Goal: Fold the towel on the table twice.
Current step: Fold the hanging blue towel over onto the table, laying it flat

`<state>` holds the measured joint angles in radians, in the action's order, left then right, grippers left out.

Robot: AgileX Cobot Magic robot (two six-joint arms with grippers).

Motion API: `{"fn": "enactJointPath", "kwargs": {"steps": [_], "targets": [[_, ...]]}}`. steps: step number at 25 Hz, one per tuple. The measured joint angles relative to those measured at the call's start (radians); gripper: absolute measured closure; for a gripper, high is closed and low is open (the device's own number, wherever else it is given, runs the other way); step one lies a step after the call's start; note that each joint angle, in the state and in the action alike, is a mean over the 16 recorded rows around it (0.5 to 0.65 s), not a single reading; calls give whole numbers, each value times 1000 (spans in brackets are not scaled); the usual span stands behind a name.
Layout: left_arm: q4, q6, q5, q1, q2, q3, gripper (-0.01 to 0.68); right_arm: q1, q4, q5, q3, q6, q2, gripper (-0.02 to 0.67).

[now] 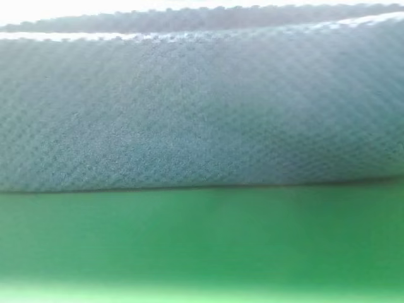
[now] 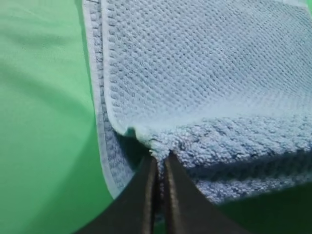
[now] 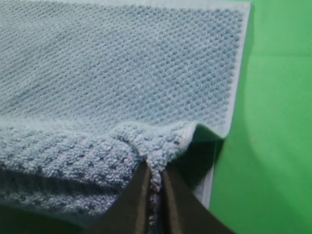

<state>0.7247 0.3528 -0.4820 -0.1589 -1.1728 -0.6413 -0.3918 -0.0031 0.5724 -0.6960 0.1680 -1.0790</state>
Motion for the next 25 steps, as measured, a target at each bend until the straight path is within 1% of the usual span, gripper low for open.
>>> {"fn": "enactJointPath", "kwargs": {"steps": [8, 15, 20, 25], "targets": [[-15, 7, 69, 0, -261, -206, 673, 17, -89, -86, -168, 0, -259, 649], [-27, 20, 107, 0, -457, -381, 673, 50, -128, -174, -294, -2, -453, 649], [-29, 29, 145, 0, -557, -457, 673, 70, -137, -254, -353, -14, -565, 649], [-27, 36, 190, 0, -631, -499, 673, 77, -147, -339, -384, -30, -652, 649]]}}
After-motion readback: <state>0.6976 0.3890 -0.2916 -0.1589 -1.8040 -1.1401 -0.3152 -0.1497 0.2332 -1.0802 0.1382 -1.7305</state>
